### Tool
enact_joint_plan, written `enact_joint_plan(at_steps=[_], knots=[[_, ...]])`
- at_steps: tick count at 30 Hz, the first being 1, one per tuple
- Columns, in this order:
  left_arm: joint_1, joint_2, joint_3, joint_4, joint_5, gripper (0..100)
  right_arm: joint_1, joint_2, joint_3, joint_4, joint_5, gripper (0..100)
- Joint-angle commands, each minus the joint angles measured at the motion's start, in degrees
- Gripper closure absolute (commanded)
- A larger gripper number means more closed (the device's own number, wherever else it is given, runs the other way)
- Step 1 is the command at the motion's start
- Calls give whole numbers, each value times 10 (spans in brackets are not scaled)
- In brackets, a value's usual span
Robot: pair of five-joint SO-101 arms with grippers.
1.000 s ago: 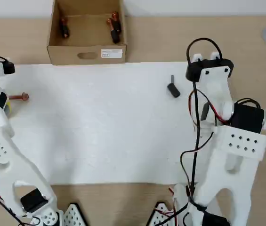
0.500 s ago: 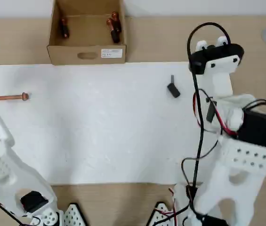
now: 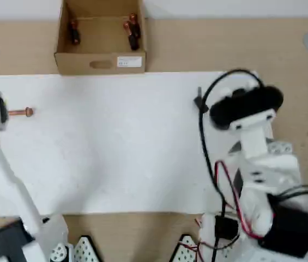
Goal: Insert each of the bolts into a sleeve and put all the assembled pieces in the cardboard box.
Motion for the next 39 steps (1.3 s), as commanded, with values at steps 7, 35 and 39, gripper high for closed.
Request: enact_joint_plan(at_steps=[7,35,39], knots=[[58,-248,278,-171,120,998,-2,-119,137,-86,-64,989],[287,-741,849,-507,384,998,-248,-206,461,-345,-221,989],[329,-822,887,-506,384,999,-306,-206,488,-372,-220,989]])
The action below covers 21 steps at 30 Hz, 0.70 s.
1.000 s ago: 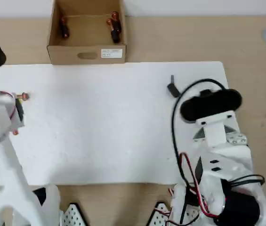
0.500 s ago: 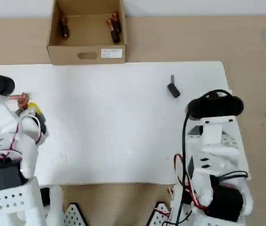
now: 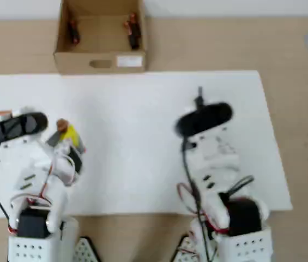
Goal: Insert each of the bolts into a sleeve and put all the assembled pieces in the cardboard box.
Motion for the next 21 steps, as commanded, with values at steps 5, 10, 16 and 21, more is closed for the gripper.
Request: enact_joint_plan(at_steps=[5,10,16,21], knots=[[64,-51,5,-17,76,999,-89,-3,36,-62,-2,989],[107,-51,-14,-17,157,999,-147,-3,60,-105,0,989],[151,-51,-69,-24,216,999,-213,-3,65,-124,1,989],[154,-51,-99,-75,222,999,-240,-3,73,-124,47,989]])
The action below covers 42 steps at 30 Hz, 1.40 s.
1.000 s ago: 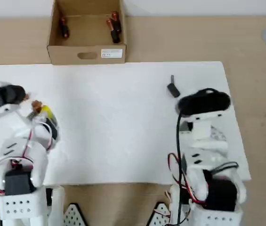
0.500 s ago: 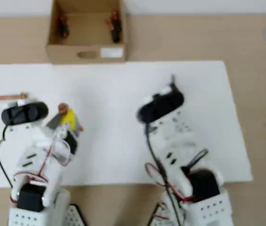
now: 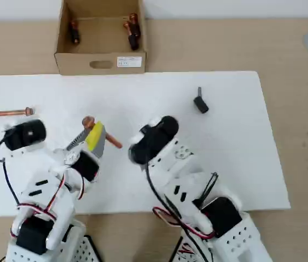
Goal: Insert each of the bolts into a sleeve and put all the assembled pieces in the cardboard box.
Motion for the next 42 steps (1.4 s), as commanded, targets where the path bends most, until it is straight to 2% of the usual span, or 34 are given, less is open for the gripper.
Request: enact_joint_plan(at_steps=[1,10,15,23,42], knots=[[7,-8,-48,-40,4,999,-18,-3,0,-15,32,989],[9,-7,-60,-47,4,999,-27,-3,-4,-15,59,989],[45,-7,-56,-46,2,999,-56,-3,-21,-25,60,989],[47,-8,-34,-48,-27,999,-54,-3,-28,-56,82,989],[62,-7,-8,-46,-25,999,-58,-3,-56,-55,99,989]])
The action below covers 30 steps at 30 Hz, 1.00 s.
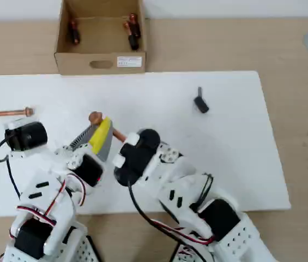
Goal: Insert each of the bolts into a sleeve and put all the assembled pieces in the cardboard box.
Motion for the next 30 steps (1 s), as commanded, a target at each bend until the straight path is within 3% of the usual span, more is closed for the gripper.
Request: enact_joint_plan(at_steps=[1,15,20,27,30], knots=[[23,-1,4,-9,-4,999,-7,-4,-42,-14,6,989],[136,-2,59,-7,-45,998,-7,-4,-43,-14,9,989],[141,0,59,-6,-69,997,-7,-4,-43,-13,9,989],[140,-1,48,83,-78,817,-7,-4,-41,-11,9,989],[125,-1,24,113,-78,809,-7,-4,-39,-11,9,989]])
